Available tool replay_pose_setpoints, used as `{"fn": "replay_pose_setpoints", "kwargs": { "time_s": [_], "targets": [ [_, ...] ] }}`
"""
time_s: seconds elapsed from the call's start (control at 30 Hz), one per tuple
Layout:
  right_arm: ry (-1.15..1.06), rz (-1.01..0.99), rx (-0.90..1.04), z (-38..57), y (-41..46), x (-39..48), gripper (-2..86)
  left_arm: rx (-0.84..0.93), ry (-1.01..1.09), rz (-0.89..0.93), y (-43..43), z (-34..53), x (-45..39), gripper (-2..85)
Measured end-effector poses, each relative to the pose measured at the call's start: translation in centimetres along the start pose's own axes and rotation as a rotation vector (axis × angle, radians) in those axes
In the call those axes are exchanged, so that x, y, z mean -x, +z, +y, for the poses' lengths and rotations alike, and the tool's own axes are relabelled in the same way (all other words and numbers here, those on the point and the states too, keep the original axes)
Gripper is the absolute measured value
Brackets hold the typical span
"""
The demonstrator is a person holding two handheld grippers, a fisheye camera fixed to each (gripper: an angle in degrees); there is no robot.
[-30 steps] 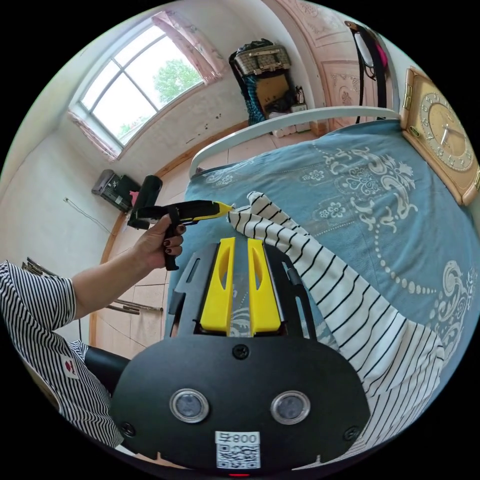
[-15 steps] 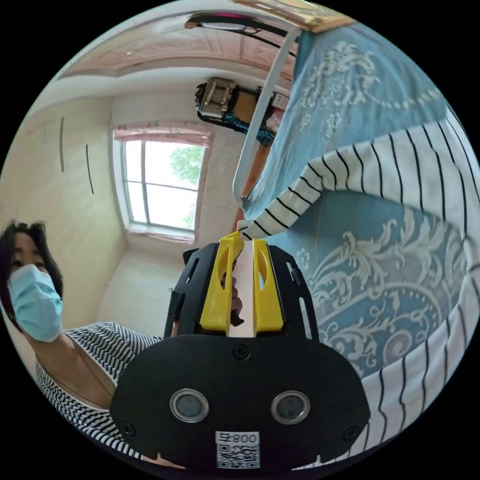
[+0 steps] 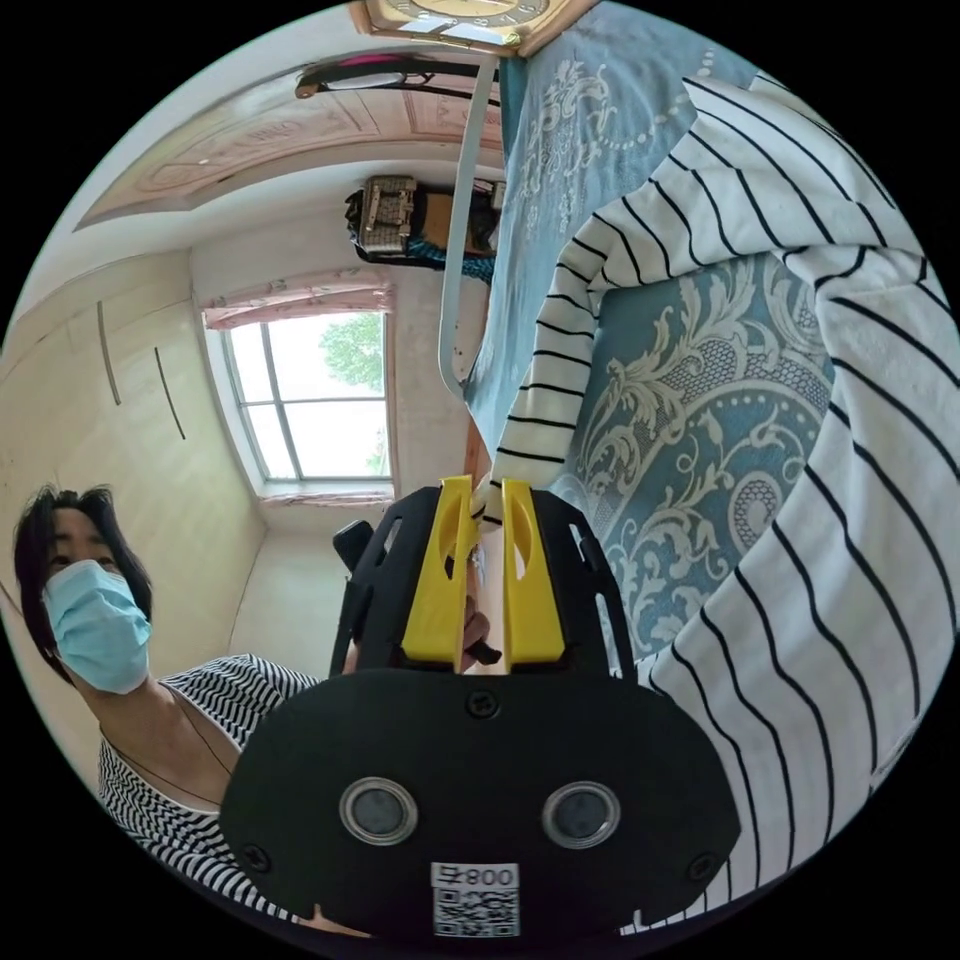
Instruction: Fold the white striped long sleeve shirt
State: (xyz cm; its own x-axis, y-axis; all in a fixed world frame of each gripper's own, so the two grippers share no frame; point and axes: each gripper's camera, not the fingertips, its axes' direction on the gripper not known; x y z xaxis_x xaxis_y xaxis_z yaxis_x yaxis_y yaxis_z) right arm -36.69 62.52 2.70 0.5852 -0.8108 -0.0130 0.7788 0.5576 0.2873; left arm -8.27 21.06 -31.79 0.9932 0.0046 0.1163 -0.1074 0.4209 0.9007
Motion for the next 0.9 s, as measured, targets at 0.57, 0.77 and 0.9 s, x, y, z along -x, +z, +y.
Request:
{"fn": "replay_pose_setpoints", "kwargs": {
  "time_s": [0.57, 0.77, 0.9],
  "targets": [
    [-0.088, -0.049, -0.022, 7.3, -2.7, -11.1, 0.4, 0.022, -0.406, 0.334, 7.1, 3.9, 5.9, 7.1],
    [-0.123, -0.056, -0.010, 9.9, -2.7, -15.2, 0.3, 0.042, -0.482, 0.504, 13.0, 4.5, 5.6, 6.7],
    [-0.137, -0.058, -0.039, 11.8, -3.4, -18.4, 0.3, 0.004, -0.490, 0.520, 15.0, 5.1, 4.2, 2.1]
  ]
}}
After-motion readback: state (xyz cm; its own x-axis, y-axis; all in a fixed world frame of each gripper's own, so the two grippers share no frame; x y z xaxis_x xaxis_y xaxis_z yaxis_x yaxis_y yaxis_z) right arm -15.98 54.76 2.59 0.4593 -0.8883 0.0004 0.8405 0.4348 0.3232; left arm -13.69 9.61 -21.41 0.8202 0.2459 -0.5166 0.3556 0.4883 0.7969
